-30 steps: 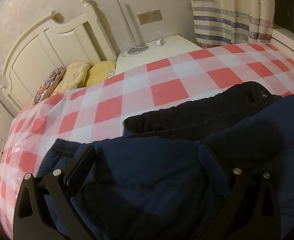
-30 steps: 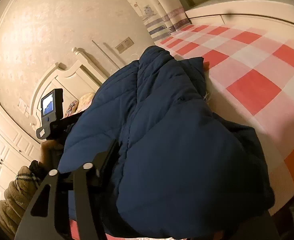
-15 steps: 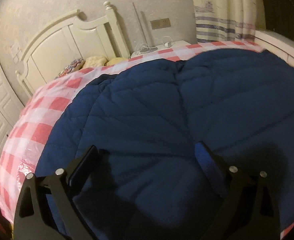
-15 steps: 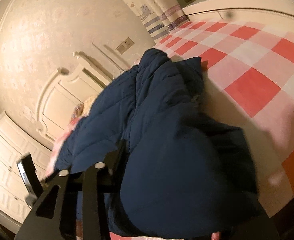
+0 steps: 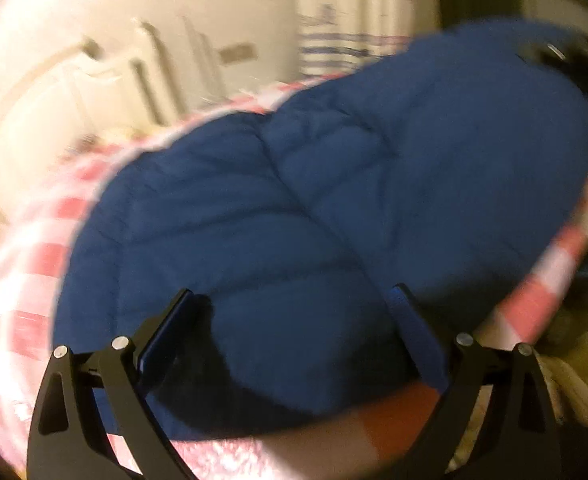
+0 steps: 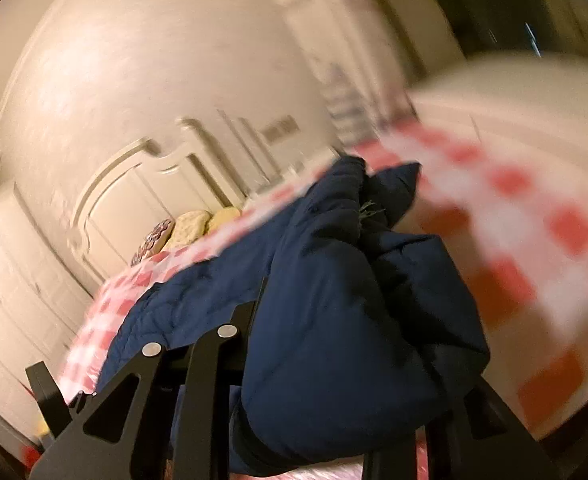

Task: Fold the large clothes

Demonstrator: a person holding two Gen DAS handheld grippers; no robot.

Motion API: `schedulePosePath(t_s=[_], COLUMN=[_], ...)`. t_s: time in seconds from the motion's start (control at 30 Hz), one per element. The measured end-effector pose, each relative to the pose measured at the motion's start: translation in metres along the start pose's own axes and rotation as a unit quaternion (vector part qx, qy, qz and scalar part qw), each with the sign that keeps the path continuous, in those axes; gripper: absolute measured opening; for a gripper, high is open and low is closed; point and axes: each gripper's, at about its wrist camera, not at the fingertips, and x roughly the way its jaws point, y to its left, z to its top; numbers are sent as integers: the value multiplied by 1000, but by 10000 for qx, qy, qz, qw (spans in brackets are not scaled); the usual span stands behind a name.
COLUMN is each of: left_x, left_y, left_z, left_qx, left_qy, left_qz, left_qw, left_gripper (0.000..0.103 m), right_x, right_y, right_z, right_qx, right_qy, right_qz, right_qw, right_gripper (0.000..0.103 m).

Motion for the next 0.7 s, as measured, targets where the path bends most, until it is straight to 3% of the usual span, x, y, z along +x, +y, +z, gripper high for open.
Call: schedulePosePath(t_s=[0.07,0.1,0.2,0.27,0.3,0.37,0.4,0.43,0.5,0.57,0.6,0.63,0.7], left_x=[-21,-32,-78,-107,-116,-123,-124,-121,-108,-98,-93,-91,-90], left_y=[33,51,141,194,209,225,231,234,236,235,233,232,225], left_z=[-2,-4,-14,-27,-33,-41,-47,-49,-53,-52,-48,-45,-37], left_qx=[-360,-638,-2052,-2826,-2988,-3151,-3254,-3312,-3414,-3379,-3320,-3261,-3101], left_qy=[-153,-310,-937,-1321,-1412,-1468,-1470,-1435,-1259,-1124,-1091,-1087,-1133], left_qz=[-526,-554,-412,-230,-64,159,176,166,163,121,84,53,3], left_qw=[9978,9959,9733,9498,9438,9375,9339,9324,9313,9344,9369,9390,9439], left_gripper=[92,92,92,92,92,93,94,94,94,94,94,94,94], right_x=[-4,-3,8,31,40,68,74,89,107,117,118,117,109], right_y=[49,79,154,219,238,288,298,315,327,327,326,324,319], right_z=[14,18,13,-12,-24,-74,-89,-123,-165,-210,-217,-217,-200], right_qx=[-838,-1363,-2673,-3826,-4167,-5177,-5401,-5841,-6392,-6974,-7086,-7070,-6842], right_qy=[-257,-363,-462,-309,-273,-152,-119,12,244,31,-51,-63,-185], right_qz=[-58,-115,-241,-337,-335,-289,-257,-181,-134,-279,-340,-314,-155], right_qw=[9961,9899,9622,9228,9080,8550,8411,8115,7685,7161,7048,7065,7289], right_gripper=[28,28,28,28,28,28,28,28,29,30,30,30,29])
